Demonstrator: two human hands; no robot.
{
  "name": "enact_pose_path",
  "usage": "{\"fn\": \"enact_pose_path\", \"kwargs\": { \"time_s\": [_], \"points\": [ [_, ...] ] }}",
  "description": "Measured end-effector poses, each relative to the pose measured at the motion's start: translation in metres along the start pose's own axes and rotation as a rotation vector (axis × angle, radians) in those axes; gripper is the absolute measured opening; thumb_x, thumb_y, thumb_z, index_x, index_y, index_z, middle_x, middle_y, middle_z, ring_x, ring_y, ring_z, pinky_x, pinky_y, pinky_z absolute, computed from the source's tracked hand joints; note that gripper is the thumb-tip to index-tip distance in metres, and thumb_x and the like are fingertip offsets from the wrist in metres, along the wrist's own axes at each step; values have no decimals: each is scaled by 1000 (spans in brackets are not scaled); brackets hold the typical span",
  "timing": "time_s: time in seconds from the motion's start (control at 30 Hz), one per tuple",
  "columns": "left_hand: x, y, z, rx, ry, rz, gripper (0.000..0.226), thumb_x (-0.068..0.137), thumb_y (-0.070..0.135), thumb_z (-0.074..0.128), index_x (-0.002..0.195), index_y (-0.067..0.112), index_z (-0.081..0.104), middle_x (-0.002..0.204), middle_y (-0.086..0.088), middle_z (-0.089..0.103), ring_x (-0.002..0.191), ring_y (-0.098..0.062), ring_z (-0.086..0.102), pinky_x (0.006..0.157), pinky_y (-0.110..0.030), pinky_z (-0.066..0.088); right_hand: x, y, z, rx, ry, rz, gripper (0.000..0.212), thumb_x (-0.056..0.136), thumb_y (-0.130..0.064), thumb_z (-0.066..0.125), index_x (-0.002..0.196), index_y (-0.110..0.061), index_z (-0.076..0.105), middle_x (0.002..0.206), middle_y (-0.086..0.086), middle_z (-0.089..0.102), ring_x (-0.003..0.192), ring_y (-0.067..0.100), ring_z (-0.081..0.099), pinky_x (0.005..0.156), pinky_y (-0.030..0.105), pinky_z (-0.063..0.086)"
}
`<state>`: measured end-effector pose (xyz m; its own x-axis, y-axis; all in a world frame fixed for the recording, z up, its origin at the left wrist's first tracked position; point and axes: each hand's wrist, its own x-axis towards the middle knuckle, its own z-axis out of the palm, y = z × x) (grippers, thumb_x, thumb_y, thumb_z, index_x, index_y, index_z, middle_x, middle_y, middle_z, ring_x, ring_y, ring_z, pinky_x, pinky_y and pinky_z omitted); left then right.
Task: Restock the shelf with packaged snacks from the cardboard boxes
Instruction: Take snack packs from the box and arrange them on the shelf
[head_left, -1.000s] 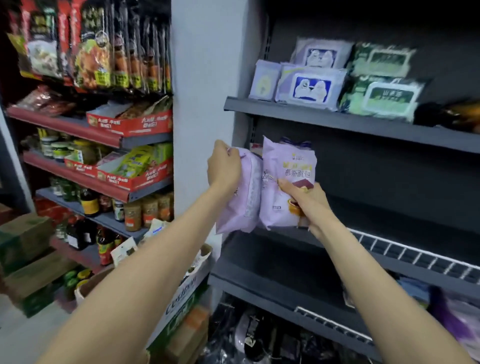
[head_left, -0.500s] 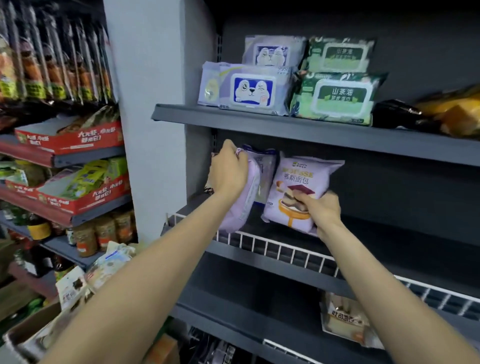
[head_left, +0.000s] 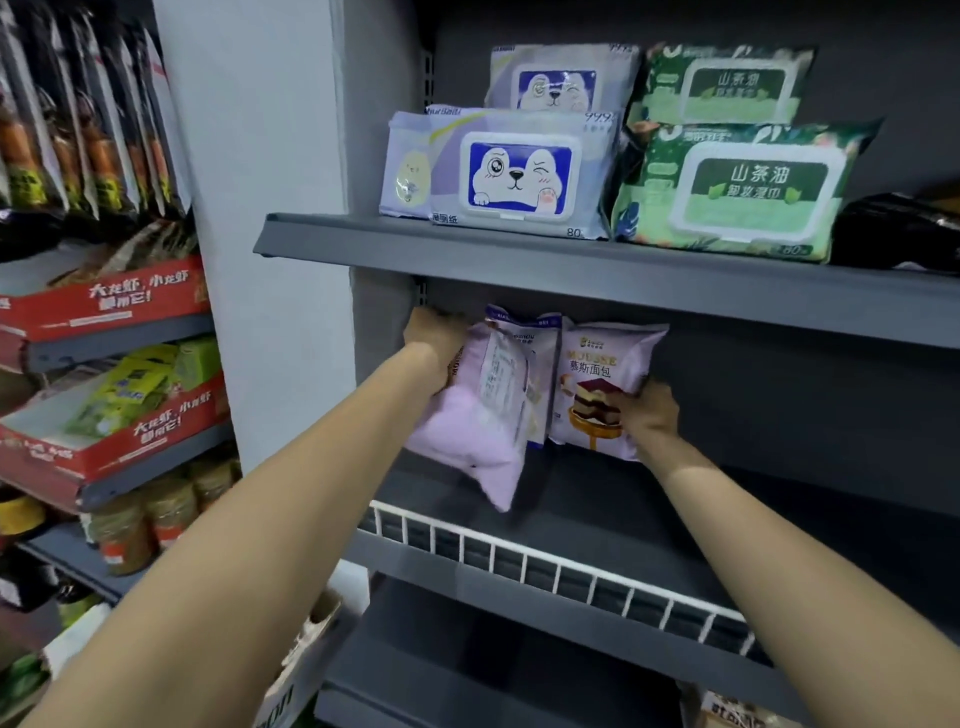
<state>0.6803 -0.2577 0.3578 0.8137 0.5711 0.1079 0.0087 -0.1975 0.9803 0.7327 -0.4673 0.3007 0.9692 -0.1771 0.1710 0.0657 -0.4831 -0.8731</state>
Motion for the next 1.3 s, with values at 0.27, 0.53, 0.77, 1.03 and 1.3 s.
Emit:
{"fn": "enact_pose_path", "kwargs": {
  "time_s": [0.27, 0.53, 0.77, 1.03, 1.3],
  "points": [
    [21, -4, 21, -143, 35, 87, 4, 83, 4, 62, 87, 4, 60, 90, -11, 64, 84, -22, 57, 77, -33, 48, 39, 34, 28, -118, -116, 87, 36, 96, -25, 52, 119, 3, 52, 122, 22, 58, 111, 36, 57, 83, 32, 45],
    [19, -7, 38, -139, -43, 145, 7, 83, 3, 58, 89, 4, 62, 86, -10, 67, 86, -26, 62, 81, -35, 51, 58, 45, 18, -327, -215, 140, 57, 93, -32, 55, 138, -5, 33, 135, 21, 46, 117, 36, 50, 88, 39, 48],
    [-11, 11, 55, -180, 113, 97, 24, 93, 10, 50, 111, -2, 60, 117, -18, 64, 109, -32, 59, 92, -36, 47, -35, -20, -3, 141, -423, -241, 41, 87, -43, 62, 119, -25, 44, 122, -2, 55, 109, 13, 54, 90, 26, 44],
    [-25, 18, 51, -327, -372, 110, 31, 99, 5, 33, 119, -3, 56, 126, -16, 58, 117, -28, 56, 84, -29, 49, -32, -8, -3, 777, -458, -122, 26, 83, 8, 56, 101, -9, 64, 91, 7, 74, 85, 19, 71, 70, 26, 57],
    [-15, -27, 56, 53, -644, 243, 87, 82, 10, 70, 148, 31, 18, 148, -6, 37, 135, -26, 39, 109, -47, 38, -22, 15, -5, 877, -365, -20, 50, 75, 8, 56, 120, -14, 54, 108, 12, 69, 99, 29, 66, 76, 37, 56]
  ]
}}
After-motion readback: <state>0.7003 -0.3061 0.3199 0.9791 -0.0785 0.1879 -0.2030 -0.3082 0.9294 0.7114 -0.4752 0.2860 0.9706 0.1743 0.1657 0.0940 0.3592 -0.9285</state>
